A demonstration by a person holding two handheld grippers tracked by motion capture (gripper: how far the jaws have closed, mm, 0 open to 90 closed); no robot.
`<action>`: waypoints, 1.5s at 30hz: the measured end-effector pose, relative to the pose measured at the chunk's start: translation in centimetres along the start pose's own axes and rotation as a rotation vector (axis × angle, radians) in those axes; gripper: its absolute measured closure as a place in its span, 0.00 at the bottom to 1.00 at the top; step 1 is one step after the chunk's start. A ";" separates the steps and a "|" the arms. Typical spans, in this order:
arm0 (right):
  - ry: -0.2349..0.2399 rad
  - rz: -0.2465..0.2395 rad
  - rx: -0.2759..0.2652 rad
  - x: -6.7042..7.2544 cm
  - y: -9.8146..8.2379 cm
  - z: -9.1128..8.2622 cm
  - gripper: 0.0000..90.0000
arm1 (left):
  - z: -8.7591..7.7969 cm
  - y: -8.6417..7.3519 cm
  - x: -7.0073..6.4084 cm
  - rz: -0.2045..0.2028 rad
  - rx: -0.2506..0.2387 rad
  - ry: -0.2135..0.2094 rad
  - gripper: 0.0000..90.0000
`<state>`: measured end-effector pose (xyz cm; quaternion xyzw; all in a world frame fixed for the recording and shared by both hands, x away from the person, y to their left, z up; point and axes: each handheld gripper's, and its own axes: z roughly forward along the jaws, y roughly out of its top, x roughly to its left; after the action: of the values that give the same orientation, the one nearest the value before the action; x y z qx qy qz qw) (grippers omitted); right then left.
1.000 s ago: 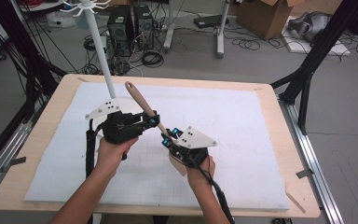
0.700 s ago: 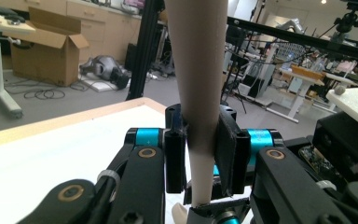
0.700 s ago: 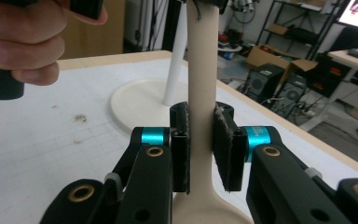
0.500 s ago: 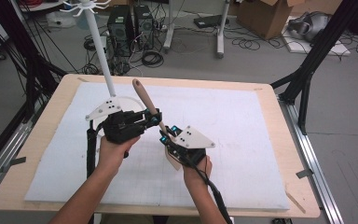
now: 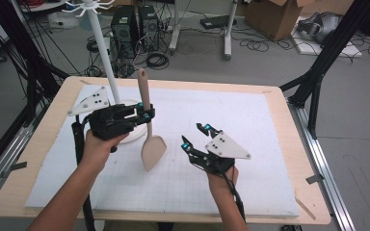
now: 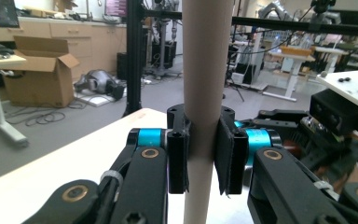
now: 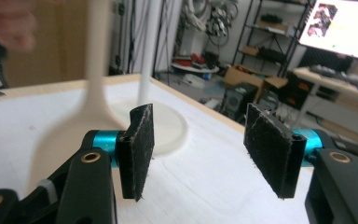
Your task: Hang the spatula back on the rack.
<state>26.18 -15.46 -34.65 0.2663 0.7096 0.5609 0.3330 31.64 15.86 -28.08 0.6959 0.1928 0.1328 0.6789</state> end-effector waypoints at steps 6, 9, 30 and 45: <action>-0.053 0.035 0.052 -2.3 -2.0 -2.0 0.44 | -1.4 0.9 1.4 0.014 -0.003 0.015 0.85; -0.093 0.079 0.062 -3.5 -3.0 -2.7 0.33 | -1.9 1.5 2.1 0.022 0.003 0.023 0.85; -0.107 0.067 0.081 -5.7 -4.0 -4.2 0.23 | -3.0 5.6 7.8 0.018 0.050 0.058 0.85; -0.094 0.059 0.082 -5.6 -3.9 -3.9 0.23 | -2.6 7.0 10.8 -0.021 0.059 0.103 0.85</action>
<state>26.70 -22.94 -36.91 0.3264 0.7075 0.5277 0.3382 40.74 23.02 -21.79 0.7058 0.2388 0.1554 0.6486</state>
